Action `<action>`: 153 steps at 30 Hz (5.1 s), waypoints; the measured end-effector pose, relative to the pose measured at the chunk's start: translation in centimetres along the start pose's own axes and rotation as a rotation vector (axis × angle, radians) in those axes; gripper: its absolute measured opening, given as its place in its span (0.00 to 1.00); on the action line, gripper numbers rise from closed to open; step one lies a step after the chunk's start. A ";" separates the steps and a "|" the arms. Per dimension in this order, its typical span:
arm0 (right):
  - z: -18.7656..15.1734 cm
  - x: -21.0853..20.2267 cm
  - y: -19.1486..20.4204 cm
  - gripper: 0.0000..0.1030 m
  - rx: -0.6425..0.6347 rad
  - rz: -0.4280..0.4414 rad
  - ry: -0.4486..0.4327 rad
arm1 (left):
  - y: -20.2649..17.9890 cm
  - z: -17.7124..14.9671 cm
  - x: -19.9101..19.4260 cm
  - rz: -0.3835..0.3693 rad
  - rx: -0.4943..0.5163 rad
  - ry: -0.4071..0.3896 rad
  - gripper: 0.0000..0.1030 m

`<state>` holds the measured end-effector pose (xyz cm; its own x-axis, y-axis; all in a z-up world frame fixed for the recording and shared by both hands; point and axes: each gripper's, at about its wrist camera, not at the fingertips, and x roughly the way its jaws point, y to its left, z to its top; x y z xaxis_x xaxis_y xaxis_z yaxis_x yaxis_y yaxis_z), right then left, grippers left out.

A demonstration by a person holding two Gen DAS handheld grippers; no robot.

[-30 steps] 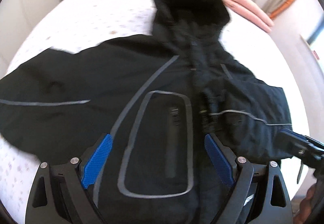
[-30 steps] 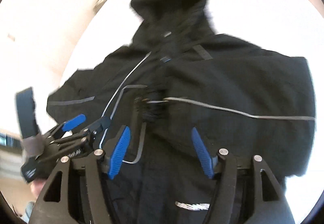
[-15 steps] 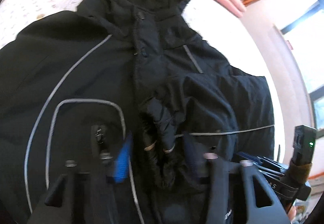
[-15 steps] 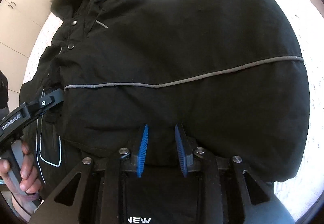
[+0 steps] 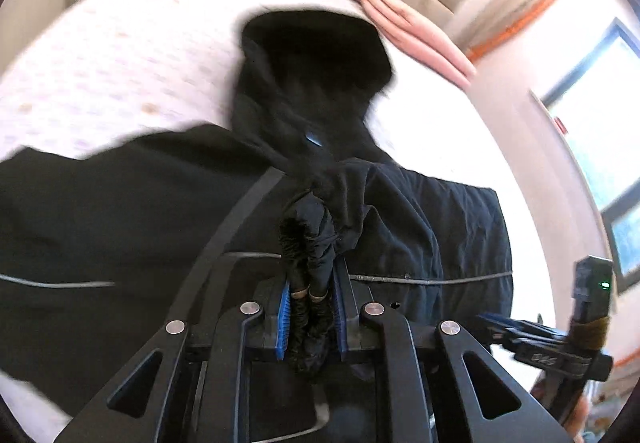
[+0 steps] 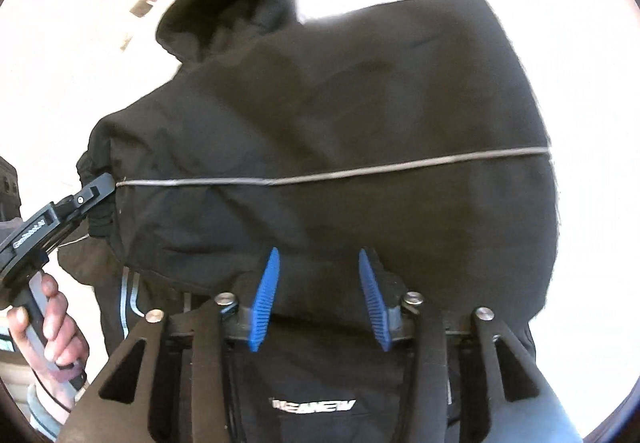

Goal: Fold large clothes

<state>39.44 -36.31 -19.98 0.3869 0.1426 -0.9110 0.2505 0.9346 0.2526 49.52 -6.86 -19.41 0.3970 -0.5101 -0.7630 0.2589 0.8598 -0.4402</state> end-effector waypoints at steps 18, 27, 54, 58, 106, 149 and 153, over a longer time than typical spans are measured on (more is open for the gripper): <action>0.3 7.8 2.7 0.49 -0.107 -0.325 0.129 | 9.1 -2.3 -2.4 0.378 0.035 0.051 0.52; 1.9 5.2 10.4 0.50 -0.173 -0.124 0.040 | 2.7 -1.8 -2.0 0.079 0.164 0.107 0.61; 0.0 11.7 11.5 0.58 -0.214 -0.156 0.105 | 26.9 -4.2 -14.4 0.656 -0.364 -0.033 0.59; -0.9 11.4 11.8 0.60 -0.219 -0.162 0.104 | 36.1 -4.9 -18.8 0.660 -0.637 -0.128 0.65; -2.4 5.4 9.0 0.68 -0.204 -0.101 0.116 | -1.7 -6.0 -2.8 0.479 0.337 -0.203 0.18; 3.7 -5.6 5.4 0.32 -0.274 0.010 -0.120 | 0.7 -4.2 0.4 0.374 0.081 0.062 0.61; 3.6 -2.4 1.1 0.32 -0.218 -0.095 -0.064 | -1.5 -5.2 4.5 0.395 0.195 0.139 0.60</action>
<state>42.01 -36.81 -16.28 0.4275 0.0360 -0.9033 0.0938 0.9921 0.0839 46.36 -10.29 -24.65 0.3802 -0.1254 -0.9163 0.2775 0.9606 -0.0163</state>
